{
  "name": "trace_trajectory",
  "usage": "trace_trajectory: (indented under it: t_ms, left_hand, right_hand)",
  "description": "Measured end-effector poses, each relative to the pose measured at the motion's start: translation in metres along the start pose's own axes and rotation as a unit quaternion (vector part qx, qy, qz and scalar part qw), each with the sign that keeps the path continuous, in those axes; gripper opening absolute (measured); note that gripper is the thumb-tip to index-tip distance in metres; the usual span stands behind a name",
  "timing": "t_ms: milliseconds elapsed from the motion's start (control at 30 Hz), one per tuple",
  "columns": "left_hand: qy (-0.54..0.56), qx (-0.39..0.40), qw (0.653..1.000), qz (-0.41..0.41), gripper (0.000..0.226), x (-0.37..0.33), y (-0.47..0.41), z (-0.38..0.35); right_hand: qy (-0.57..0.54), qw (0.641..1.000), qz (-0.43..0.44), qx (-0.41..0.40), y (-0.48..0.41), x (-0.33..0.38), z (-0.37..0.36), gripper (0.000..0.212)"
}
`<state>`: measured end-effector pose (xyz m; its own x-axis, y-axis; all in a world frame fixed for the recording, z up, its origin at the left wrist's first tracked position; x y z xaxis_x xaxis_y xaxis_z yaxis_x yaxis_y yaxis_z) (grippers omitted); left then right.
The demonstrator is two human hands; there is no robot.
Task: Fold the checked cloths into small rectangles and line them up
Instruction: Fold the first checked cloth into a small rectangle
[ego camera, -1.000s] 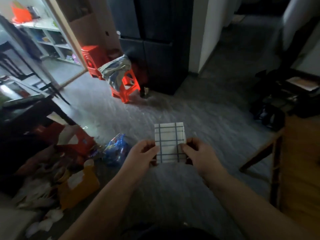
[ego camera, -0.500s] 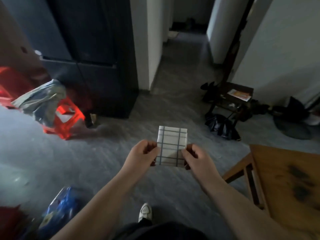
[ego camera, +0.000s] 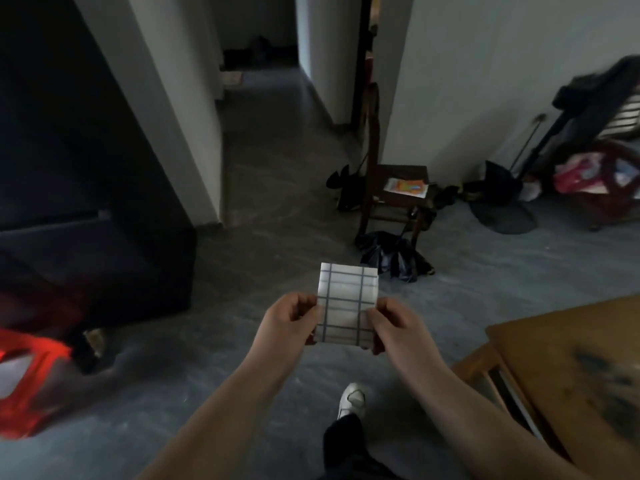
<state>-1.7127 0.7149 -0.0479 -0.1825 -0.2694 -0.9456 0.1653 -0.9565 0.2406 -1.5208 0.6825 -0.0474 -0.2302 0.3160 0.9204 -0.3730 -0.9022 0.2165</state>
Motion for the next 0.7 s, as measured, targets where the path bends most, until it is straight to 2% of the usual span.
trace_trajectory:
  t_ms: [233, 467, 700]
  left_hand:
    - [-0.046, 0.053, 0.997, -0.033, 0.006, -0.057, -0.133, -0.081]
    - [-0.053, 0.086, 0.994, -0.042, 0.010, -0.118, -0.244, -0.152]
    - [-0.050, 0.146, 0.987, -0.034, 0.010, -0.148, -0.334, -0.243]
  right_hand:
    - [-0.053, 0.997, 0.007, -0.049, -0.138, 0.022, 0.019, 0.014]
    - [-0.027, 0.997, 0.041, -0.060, -0.272, 0.062, 0.044, 0.018]
    - [-0.043, 0.990, -0.012, -0.131, -0.373, 0.065, 0.078, 0.013]
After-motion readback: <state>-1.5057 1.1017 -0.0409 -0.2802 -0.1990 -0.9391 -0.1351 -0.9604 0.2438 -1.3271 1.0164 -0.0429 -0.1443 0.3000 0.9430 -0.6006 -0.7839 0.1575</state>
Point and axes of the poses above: each hand's wrist, its own y-axis away from the middle knuckle, its own z-axis out of the back of the hand, x = y × z, the point moved 6 cm from there along -y, towards the middle knuckle, and after that the axes turned 12 degrees about -x, right-handed, at the moved point
